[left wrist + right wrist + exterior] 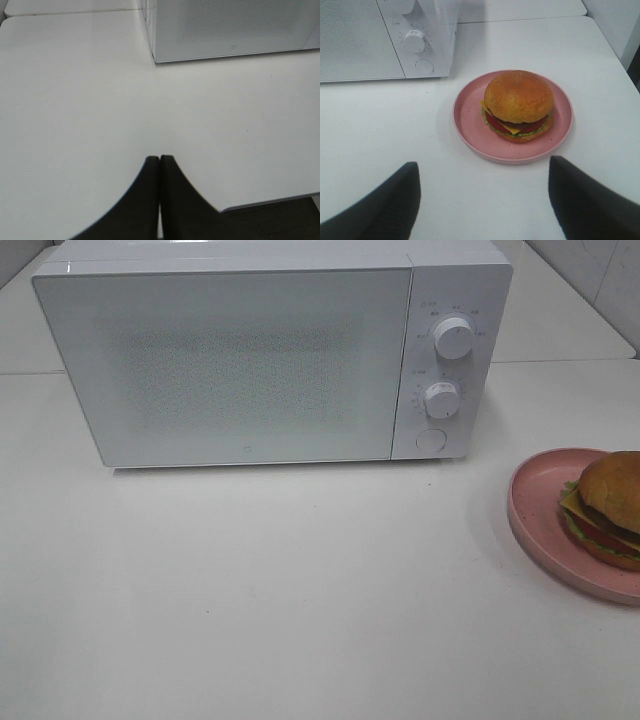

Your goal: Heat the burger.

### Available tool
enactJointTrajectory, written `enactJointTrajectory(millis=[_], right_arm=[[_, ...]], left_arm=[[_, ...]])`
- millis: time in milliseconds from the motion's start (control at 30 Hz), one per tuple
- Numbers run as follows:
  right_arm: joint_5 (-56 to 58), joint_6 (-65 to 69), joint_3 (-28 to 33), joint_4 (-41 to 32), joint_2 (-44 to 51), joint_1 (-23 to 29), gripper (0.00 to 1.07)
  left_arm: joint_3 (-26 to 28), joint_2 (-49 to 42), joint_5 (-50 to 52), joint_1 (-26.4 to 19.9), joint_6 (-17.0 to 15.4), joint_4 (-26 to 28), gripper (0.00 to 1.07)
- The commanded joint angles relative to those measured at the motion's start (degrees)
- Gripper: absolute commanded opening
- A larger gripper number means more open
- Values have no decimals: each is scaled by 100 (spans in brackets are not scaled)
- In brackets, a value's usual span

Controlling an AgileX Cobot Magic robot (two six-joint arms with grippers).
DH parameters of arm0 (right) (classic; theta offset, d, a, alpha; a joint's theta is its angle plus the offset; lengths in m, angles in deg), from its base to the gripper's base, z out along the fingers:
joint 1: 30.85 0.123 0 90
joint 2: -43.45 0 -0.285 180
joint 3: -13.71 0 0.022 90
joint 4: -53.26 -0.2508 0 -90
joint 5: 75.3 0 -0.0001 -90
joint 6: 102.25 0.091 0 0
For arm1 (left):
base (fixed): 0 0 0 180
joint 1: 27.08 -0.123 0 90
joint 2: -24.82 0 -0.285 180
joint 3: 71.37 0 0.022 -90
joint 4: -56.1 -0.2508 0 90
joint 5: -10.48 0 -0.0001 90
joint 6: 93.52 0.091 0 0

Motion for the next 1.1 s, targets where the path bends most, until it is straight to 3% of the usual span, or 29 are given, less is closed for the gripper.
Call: enactJointTrajectory(millis=[33,67,133,367,1100], right_arm=[[-57,0,17,17,143,-23,68],[-57,0,17,17,143,-23,68],[-57,0,17,11,143,-23,68],[-57,0,17,11,143,-23,68],[-57,0,17,11,143,-92,67]], left_arm=[[-120,-74,-229,-17,338,361,0],[-120,-74,-229,-17,338,361,0],[-498,-80,235,-17,699,556,0],[-733,-74,1049,-17,653,533,0],[-716,-74,1049,-17,642,493,0]])
